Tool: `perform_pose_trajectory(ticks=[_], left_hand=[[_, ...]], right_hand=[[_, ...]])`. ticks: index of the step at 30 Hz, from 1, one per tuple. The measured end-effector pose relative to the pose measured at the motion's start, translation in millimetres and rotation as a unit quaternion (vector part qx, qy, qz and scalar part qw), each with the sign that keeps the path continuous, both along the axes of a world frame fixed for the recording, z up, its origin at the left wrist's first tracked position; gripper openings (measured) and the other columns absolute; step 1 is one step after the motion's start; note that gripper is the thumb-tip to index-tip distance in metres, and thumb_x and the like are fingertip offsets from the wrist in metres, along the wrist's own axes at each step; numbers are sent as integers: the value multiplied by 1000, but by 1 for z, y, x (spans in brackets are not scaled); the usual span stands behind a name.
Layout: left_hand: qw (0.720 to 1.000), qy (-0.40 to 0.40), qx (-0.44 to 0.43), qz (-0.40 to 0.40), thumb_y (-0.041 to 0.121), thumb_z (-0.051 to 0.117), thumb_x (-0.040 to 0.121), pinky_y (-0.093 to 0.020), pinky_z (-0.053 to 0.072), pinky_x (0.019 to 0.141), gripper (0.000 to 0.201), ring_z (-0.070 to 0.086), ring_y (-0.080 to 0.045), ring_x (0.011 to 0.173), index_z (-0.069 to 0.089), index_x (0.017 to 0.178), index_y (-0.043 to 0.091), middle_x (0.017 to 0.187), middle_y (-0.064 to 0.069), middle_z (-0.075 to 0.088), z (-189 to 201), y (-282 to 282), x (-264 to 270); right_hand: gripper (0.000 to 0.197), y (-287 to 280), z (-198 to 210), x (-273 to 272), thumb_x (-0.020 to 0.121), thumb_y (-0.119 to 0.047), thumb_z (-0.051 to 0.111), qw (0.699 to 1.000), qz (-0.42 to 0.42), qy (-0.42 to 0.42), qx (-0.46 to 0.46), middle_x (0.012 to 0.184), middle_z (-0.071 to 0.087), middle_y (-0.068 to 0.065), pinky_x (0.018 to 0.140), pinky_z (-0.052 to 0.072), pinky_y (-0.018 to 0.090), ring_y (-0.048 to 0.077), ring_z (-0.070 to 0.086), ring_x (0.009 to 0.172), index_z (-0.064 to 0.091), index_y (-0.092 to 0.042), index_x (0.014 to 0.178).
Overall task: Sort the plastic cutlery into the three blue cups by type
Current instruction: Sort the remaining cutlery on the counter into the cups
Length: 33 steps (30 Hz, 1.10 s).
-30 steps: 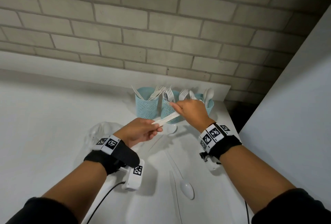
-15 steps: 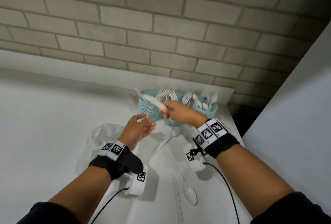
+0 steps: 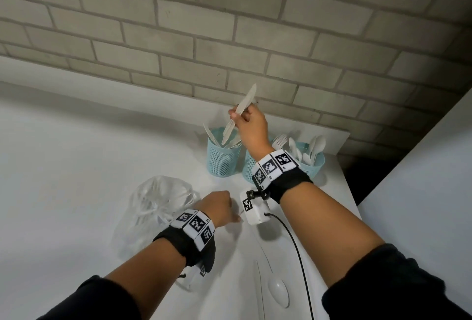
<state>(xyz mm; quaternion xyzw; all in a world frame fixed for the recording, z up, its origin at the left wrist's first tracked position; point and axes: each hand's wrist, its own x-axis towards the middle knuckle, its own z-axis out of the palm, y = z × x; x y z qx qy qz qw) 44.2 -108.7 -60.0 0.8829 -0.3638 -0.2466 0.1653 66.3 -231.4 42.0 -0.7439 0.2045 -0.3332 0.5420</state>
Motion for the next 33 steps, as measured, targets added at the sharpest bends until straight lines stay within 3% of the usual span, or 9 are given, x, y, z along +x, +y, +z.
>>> perform_pose_trajectory(ticks=[6,11,15,19,21,24,27,30,33], left_hand=[[999,-21,18,-32,32,66,83,-34,45,91,45,54,-26,113,51,119,8,123,-9,57,3,-5,0],[998,-34,43,-34,33,64,86,-35,47,89,35,58,-27,106,61,106,3,113,-12,62,2,-9,1],[997,-44,52,-22,32,61,88,-31,46,85,34,60,-25,103,62,108,4,112,-10,63,1,-7,1],[997,-41,52,-39,30,58,90,-32,45,88,34,58,-27,108,61,111,3,121,-12,59,9,2,1],[997,-15,51,-49,23,54,93,-30,45,89,36,56,-29,114,55,122,3,130,-11,51,18,7,-2],[997,72,23,-19,12,54,92,-28,51,78,34,64,-24,103,51,126,7,123,-13,56,23,13,-3],[982,183,-6,46,-2,43,92,-16,42,36,22,56,-5,36,52,106,13,71,-8,56,28,19,-8],[961,261,2,93,2,33,96,-19,35,41,21,47,-10,47,44,84,16,68,-3,48,35,24,-17],[951,287,-1,114,2,24,95,-21,29,49,27,39,-12,56,43,86,19,70,-4,47,35,26,-25]], right_hand=[[33,-8,-7,5,85,-8,65,984,20,162,-68,114,63,12,85,47,27,18,57,93,54,-8,117],[50,-4,6,4,93,-11,51,956,19,157,-247,128,53,17,100,42,38,29,49,118,38,-18,140],[35,-8,3,-5,95,-9,46,917,76,219,-324,132,54,11,105,36,32,24,45,126,56,-14,128],[21,-18,9,-29,91,-4,52,971,39,142,-190,94,65,-3,70,47,17,3,57,74,67,-13,102],[17,-23,19,-48,88,-3,55,967,71,183,-161,75,64,-7,57,44,18,-3,54,53,66,-16,88],[11,-22,25,-82,86,-6,58,888,180,385,-179,72,66,-6,53,45,18,1,59,53,65,-14,88],[10,-12,8,-114,86,-13,63,791,243,534,-171,83,70,3,62,50,21,12,66,69,66,-7,94],[26,0,-22,-135,83,-22,68,735,249,607,-173,95,73,9,77,55,30,17,67,79,69,-2,100],[34,13,-46,-149,81,-29,70,727,240,624,-157,94,74,12,83,53,35,21,66,75,70,2,96]])
